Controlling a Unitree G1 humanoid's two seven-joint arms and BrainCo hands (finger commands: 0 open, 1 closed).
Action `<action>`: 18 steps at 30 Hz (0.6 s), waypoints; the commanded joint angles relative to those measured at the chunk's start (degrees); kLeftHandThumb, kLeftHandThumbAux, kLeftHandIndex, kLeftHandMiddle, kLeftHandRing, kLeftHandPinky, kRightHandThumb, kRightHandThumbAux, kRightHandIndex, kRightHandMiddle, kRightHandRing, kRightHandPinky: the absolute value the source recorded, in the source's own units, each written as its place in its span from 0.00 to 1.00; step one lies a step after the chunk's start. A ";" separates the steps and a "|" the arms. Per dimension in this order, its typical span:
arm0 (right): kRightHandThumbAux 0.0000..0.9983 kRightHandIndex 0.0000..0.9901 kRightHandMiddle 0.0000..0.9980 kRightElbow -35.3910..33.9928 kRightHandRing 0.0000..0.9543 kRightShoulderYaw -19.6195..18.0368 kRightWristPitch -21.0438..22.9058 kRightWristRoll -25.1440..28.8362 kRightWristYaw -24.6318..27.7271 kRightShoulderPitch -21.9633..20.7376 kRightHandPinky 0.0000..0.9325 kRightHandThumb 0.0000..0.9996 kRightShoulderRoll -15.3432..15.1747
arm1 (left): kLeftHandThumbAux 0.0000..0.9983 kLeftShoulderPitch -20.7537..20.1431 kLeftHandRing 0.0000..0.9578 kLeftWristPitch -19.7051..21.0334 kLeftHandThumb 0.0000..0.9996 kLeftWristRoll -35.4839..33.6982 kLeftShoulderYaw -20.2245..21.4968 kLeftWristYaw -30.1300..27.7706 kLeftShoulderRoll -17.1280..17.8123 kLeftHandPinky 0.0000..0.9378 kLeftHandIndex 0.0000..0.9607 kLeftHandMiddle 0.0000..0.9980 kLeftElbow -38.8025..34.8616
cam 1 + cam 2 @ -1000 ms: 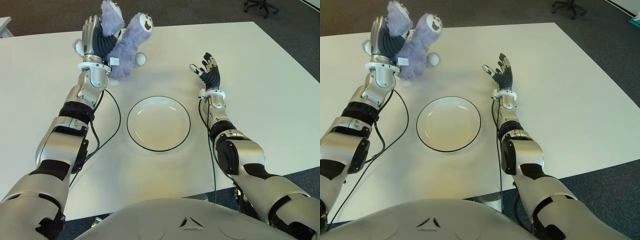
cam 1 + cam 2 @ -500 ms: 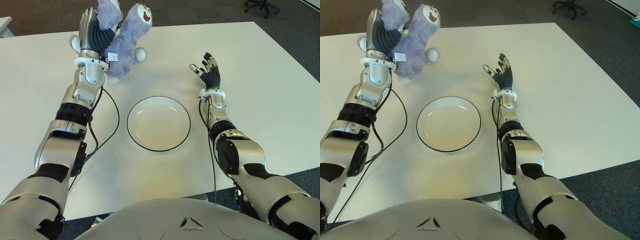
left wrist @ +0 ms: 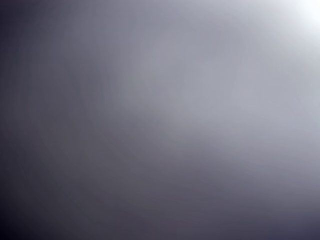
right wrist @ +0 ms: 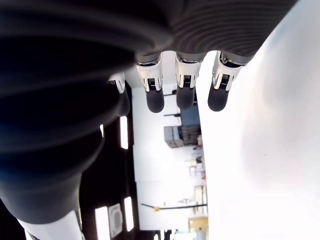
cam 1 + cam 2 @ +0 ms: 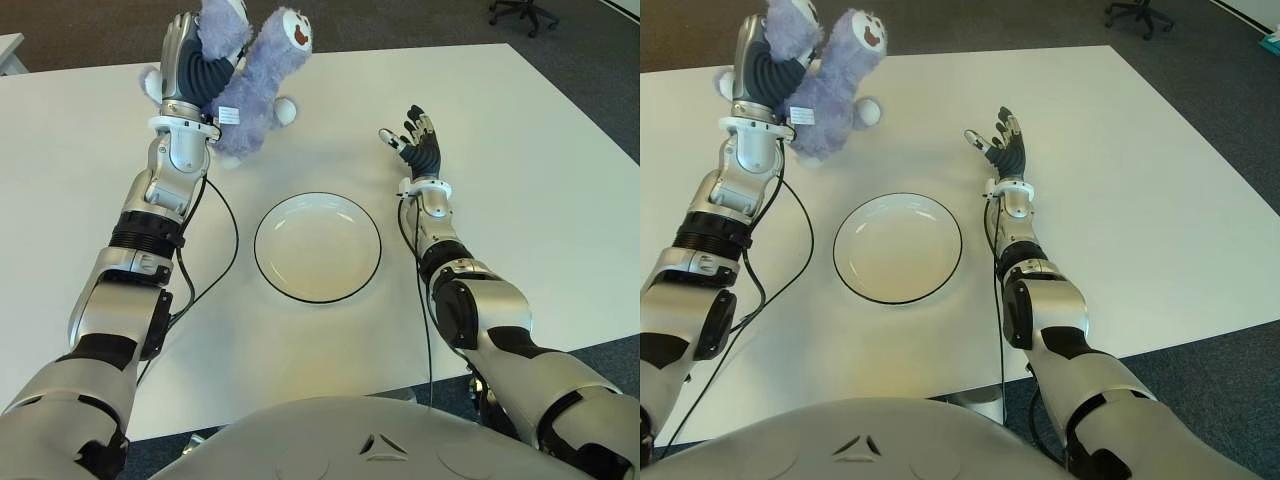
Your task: Put the doll into the plate.
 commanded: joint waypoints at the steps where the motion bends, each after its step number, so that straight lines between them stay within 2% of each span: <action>1: 0.79 0.09 0.05 3.94 0.04 0.05 3.53 -0.50 -0.08 5.40 0.08 0.10 0.93 | 0.60 2.22 0.94 0.64 0.92 -1.41 0.94 -2.55 -0.58 0.94 0.87 0.90 -4.04; 9: 0.79 0.09 0.05 3.98 0.04 -0.03 3.30 -0.44 -0.11 5.32 0.09 0.10 1.02 | 0.60 3.77 0.94 -1.30 0.92 -3.41 1.84 -5.91 -1.11 0.94 0.87 0.90 -8.23; 18: 0.79 0.09 0.04 4.13 0.04 0.09 3.72 -0.54 0.02 5.05 0.08 0.10 0.99 | 0.60 4.99 0.94 -0.23 0.91 -3.00 2.07 -7.96 -1.50 0.93 0.87 0.90 -12.27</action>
